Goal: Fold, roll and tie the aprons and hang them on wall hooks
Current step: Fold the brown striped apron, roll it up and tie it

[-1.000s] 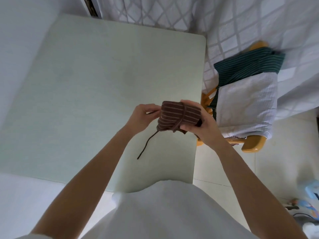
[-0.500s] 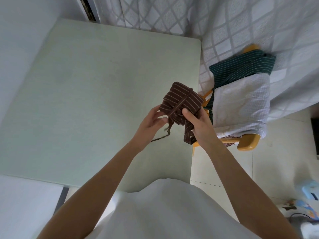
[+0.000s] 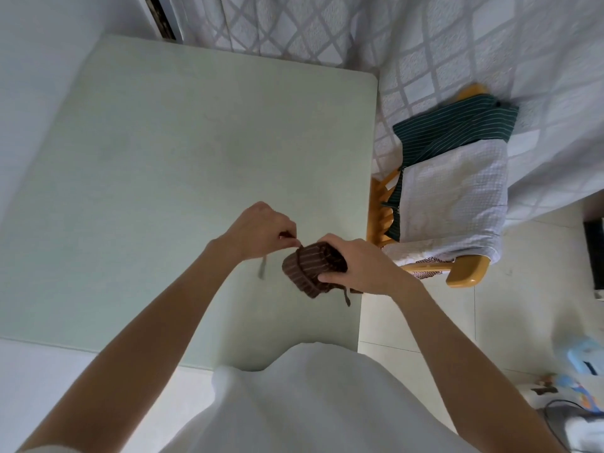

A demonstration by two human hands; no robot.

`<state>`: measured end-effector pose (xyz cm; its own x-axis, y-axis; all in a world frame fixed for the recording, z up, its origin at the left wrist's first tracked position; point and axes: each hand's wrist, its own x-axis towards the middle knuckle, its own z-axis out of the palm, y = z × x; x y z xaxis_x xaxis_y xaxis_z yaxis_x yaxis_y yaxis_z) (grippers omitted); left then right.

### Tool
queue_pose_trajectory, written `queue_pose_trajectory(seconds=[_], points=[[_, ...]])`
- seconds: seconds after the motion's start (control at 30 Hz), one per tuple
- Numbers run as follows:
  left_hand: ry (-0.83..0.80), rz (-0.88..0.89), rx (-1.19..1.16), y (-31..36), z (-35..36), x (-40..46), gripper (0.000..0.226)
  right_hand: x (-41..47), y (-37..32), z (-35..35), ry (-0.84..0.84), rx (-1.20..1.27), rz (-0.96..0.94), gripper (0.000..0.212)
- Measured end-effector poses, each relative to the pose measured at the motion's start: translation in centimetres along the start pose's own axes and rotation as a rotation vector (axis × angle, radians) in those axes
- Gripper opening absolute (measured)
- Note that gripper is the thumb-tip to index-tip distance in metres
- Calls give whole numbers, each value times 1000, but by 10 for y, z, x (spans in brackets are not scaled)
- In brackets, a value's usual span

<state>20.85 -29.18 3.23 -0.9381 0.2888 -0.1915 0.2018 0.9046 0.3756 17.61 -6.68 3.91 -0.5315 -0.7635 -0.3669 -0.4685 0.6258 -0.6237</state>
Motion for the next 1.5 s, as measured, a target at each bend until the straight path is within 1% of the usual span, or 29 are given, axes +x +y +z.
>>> queue_pose_trajectory(seconds=[0.03,0.07,0.13,0.2,0.27,0.33,0.37,0.4,0.47,0.53,0.57,0.6,0.63,0.7,0.77,0.8,0.83,0.87,0.93,1.0,1.1,1.2,1.27,1.3,1.33,1.4,1.43,1.47,1.5], points=[[36,-35,22,2,-4,3,25,7,2,7,99,-62,48,46],[84,-105,27,3,-6,5,25,13,2,13,208,-43,101,46],[205,-297,-52,3,-6,6,27,27,0,23,411,192,231,44],[330,-421,-161,3,0,4,27,45,-6,30,515,423,334,42],[480,-399,-219,6,12,1,25,63,-11,37,552,678,389,39],[599,-363,-301,-1,22,2,21,86,-16,41,518,1024,452,34],[626,-362,-351,-5,27,5,19,96,-16,43,490,1155,472,33],[641,-368,-406,-9,31,7,18,103,-16,44,481,1212,481,34],[661,-426,-536,-24,39,17,18,122,-12,47,483,1227,501,44],[656,-479,-611,-38,51,28,17,136,-3,50,485,1238,506,54],[643,-490,-624,-44,57,33,17,141,2,52,477,1216,506,59],[622,-496,-632,-51,64,39,17,148,8,53,475,1132,520,63],[598,-494,-630,-55,70,44,17,152,14,55,462,965,544,66],[566,-468,-614,-58,81,52,17,155,27,56,437,591,598,65],[556,-424,-603,-57,89,61,17,152,39,54,475,237,619,64],[551,-394,-604,-56,94,64,17,149,42,50,527,72,555,63],[547,-359,-607,-55,96,67,17,147,43,45,583,-44,432,60],[546,-332,-609,-53,98,68,17,146,45,41,607,-89,283,55],[554,-309,-588,-53,100,69,16,149,44,32,538,-21,41,39],[582,-346,-513,-56,100,65,15,153,40,24,432,-49,-81,28],[561,-477,-457,-66,103,48,11,161,39,21,344,-307,-131,19],[526,-513,-265,-78,110,25,20,166,35,21,316,-521,-183,17],[597,-513,-178,-78,108,13,21,171,26,21,261,-624,-199,22],[631,-473,-185,-75,107,10,20,174,21,23,238,-675,-199,26],[641,-400,-211,-70,106,10,19,177,15,25,211,-702,-201,30],[576,-273,-226,-58,110,12,21,181,5,32,128,-694,-193,30],[530,-261,-198,-53,114,14,22,181,2,37,67,-675,-186,24],[488,-290,-149,-52,119,16,18,182,3,41,43,-654,-159,17],[447,-348,-91,-52,122,17,12,184,5,42,30,-636,-114,17]])
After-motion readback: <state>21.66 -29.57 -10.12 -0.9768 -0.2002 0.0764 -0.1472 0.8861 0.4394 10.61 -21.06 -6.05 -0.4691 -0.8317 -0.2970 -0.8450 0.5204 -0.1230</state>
